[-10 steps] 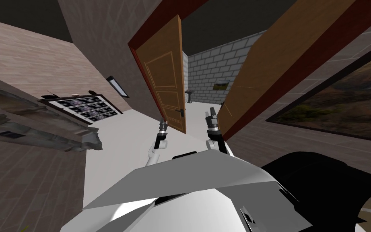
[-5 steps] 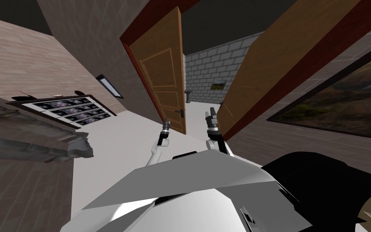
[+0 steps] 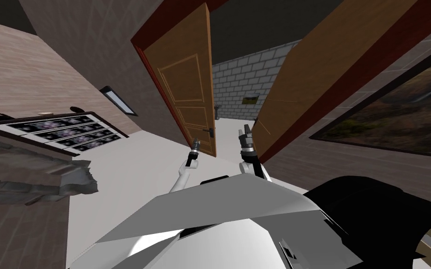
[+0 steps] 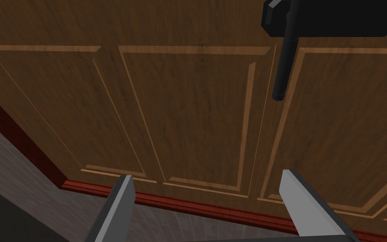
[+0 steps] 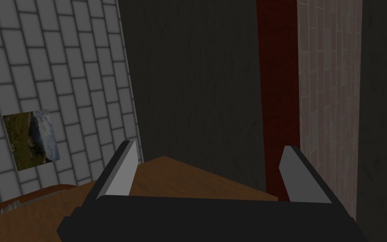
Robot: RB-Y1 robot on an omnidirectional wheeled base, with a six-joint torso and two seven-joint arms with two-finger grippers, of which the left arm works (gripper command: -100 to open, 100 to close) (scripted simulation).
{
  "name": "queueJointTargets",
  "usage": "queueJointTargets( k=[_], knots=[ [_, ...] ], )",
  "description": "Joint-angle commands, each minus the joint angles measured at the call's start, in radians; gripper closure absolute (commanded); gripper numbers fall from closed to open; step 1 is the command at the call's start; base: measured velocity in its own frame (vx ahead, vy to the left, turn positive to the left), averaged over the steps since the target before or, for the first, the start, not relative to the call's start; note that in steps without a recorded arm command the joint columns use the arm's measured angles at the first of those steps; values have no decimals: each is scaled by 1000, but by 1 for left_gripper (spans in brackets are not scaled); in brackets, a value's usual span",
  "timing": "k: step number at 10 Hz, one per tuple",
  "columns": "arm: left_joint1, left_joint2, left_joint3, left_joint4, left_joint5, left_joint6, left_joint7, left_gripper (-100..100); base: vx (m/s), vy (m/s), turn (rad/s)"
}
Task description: Push the door open
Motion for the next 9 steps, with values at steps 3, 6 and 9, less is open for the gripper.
queueJointTargets(
  k=[3,6,9],
  knots=[
    [-66,-7,-15,99,-3,9,12,-100,69,78,-82],
    [-111,-15,-28,177,-6,15,20,-100,68,75,-84],
    [-154,-24,-39,248,-8,21,28,-100,82,95,-85]
  ],
)
